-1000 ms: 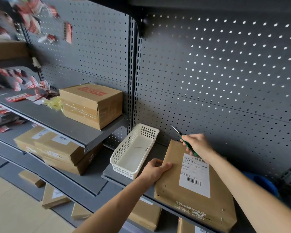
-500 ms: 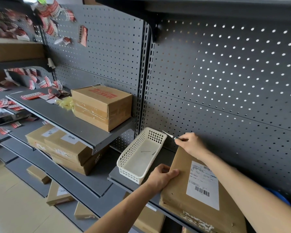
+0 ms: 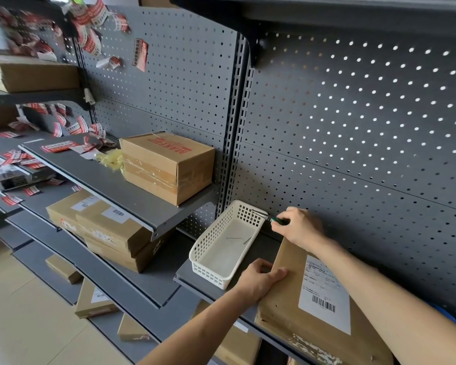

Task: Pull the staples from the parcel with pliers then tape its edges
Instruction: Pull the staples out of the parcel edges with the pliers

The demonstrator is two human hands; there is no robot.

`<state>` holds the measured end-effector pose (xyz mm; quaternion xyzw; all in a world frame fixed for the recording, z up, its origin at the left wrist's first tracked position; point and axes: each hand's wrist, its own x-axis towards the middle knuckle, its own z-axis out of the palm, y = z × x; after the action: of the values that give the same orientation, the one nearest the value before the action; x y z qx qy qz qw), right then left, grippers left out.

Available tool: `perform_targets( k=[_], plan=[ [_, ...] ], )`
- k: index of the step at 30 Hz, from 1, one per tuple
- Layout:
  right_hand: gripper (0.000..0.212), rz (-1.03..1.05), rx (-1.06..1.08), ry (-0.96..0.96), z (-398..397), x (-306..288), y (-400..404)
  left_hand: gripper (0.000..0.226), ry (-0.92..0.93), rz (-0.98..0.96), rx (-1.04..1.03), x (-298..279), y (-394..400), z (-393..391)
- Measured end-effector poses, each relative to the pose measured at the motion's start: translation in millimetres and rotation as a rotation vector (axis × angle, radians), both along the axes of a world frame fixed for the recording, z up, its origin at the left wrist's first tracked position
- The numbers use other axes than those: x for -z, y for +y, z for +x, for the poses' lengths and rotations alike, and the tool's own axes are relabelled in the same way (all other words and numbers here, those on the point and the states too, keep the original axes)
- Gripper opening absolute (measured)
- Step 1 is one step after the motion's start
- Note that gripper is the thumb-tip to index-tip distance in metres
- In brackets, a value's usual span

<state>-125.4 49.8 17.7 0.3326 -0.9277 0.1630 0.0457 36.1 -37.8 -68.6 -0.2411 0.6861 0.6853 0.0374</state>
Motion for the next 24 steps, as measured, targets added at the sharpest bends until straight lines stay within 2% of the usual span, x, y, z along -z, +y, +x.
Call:
perform_targets(
  k=[15, 24],
  plan=[
    [0.037, -0.021, -0.001, 0.017, 11, -4, -1, 0.074, -0.005, -0.021, 0.015, 3, -1, -3],
    [0.036, -0.029, 0.086, 0.012, 18, -3, 20, 0.058, 0.014, -0.032, 0.030, -2, 0, -2]
  ],
)
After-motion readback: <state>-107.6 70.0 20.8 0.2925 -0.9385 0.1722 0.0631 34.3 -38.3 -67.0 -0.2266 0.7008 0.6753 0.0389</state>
